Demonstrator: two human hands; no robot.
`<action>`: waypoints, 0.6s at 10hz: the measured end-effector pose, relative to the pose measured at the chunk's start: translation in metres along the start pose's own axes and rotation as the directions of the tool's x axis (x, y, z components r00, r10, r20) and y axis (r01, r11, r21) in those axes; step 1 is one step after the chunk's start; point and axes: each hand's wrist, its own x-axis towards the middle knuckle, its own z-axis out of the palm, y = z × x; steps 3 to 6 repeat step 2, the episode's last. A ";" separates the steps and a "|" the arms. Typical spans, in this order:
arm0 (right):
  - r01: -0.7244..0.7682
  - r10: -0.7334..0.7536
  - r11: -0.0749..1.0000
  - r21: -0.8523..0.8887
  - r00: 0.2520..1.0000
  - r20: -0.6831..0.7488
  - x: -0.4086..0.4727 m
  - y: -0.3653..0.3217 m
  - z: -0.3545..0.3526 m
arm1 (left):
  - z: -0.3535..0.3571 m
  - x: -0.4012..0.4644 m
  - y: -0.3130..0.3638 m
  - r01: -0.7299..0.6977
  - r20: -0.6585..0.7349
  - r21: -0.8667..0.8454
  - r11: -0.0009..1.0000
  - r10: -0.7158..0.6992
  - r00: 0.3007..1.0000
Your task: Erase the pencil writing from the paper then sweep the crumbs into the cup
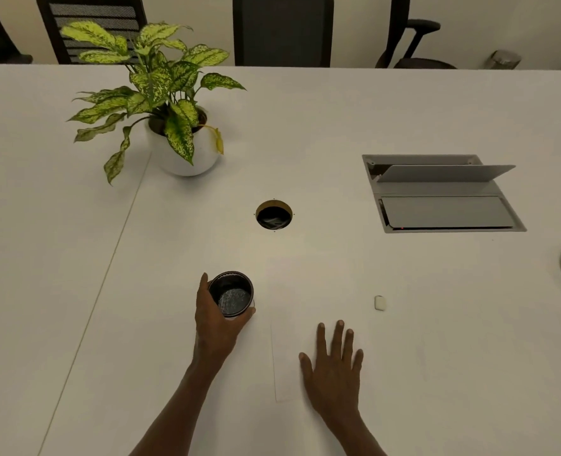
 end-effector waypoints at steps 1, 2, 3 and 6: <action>0.016 -0.015 0.999 0.047 0.999 -0.030 0.003 0.001 -0.006 | -0.004 -0.002 0.006 0.038 0.020 -0.003 0.999 -0.038 0.999; 0.178 -0.122 0.948 0.263 0.969 -0.217 -0.001 0.019 -0.027 | -0.016 -0.025 0.016 -0.007 -0.077 0.008 1.000 0.007 0.997; 0.178 -0.122 0.948 0.263 0.969 -0.217 -0.001 0.019 -0.027 | -0.016 -0.025 0.016 -0.007 -0.077 0.008 1.000 0.007 0.997; 0.178 -0.122 0.948 0.263 0.969 -0.217 -0.001 0.019 -0.027 | -0.016 -0.025 0.016 -0.007 -0.077 0.008 1.000 0.007 0.997</action>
